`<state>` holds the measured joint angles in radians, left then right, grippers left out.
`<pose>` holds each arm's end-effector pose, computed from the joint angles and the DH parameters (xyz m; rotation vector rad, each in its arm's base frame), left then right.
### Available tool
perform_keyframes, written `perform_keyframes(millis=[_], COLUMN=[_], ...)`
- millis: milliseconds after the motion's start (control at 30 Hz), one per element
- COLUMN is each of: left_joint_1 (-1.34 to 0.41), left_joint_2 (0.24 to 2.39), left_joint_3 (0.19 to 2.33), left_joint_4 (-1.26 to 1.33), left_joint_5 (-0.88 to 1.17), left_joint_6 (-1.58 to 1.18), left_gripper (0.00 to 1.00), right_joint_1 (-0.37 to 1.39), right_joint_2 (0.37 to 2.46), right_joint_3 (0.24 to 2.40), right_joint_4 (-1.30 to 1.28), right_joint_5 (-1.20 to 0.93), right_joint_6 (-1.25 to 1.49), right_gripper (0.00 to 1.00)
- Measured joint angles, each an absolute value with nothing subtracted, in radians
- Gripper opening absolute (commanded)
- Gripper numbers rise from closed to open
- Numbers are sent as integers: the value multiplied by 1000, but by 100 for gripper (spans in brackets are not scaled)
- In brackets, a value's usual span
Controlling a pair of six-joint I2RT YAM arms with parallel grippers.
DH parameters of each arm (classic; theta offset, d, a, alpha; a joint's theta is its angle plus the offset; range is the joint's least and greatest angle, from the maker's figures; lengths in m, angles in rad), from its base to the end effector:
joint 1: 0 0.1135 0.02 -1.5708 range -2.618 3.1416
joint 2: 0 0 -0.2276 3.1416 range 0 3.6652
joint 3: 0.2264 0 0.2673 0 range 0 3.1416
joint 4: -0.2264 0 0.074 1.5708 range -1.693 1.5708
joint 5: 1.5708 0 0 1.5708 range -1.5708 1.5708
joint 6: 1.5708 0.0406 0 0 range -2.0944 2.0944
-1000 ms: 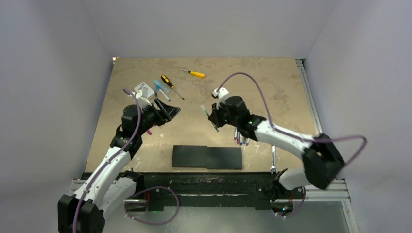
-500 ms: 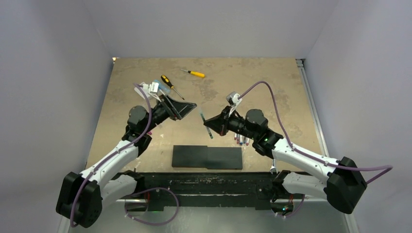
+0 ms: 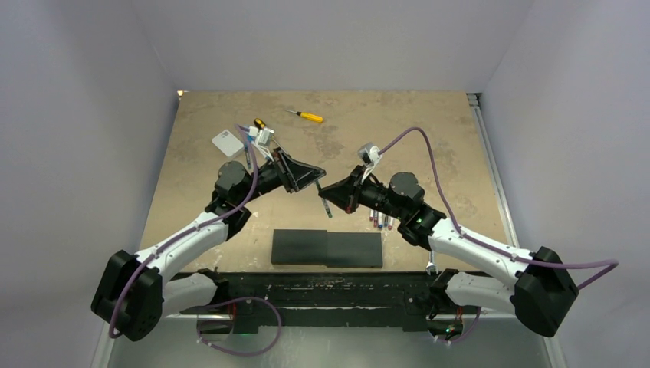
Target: Open the pen caps
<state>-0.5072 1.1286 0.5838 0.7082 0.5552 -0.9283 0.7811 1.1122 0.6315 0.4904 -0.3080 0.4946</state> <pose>0.2374 -0.1564 0.2532 0.1849 1.6230 -1.5325 0.1977 0.2134 0.2514 -0.5010 1.6269 1.2209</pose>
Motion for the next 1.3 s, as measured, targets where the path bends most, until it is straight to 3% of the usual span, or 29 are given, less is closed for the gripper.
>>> perform_keyframes(millis=[100, 200, 233, 300, 367, 467, 533, 600, 700, 1033, 1300], left_joint_1=[-518, -522, -526, -527, -530, -542, -547, -547, -547, -519, -346], left_joint_2=[1139, 1141, 1141, 1141, 1141, 1140, 1140, 1140, 1140, 1131, 1211], left_joint_3=[601, 603, 604, 604, 604, 604, 604, 604, 604, 621, 707], left_joint_4=[707, 704, 702, 698, 691, 684, 688, 694, 710, 724, 942], left_joint_5=[557, 553, 548, 545, 539, 546, 553, 561, 572, 577, 531], left_joint_6=[-918, -904, -899, -897, -897, -900, -906, -916, -937, -986, -1203], left_gripper=[0, 0, 0, 0, 0, 0, 0, 0, 0, 0, 0], right_joint_1=[781, 784, 784, 784, 784, 785, 785, 785, 785, 785, 785], right_joint_2=[1112, 1110, 1110, 1110, 1110, 1110, 1111, 1111, 1115, 1124, 1072], right_joint_3=[632, 632, 632, 632, 632, 632, 634, 635, 642, 657, 632], right_joint_4=[494, 494, 493, 492, 487, 488, 489, 493, 496, 519, 489], right_joint_5=[-309, -307, -307, -307, -305, -307, -313, -325, -347, -362, -351], right_joint_6=[495, 497, 498, 499, 514, 527, 543, 558, 576, 596, 602], right_gripper=[0, 0, 5, 32, 51, 58, 54, 41, 2, 0, 0])
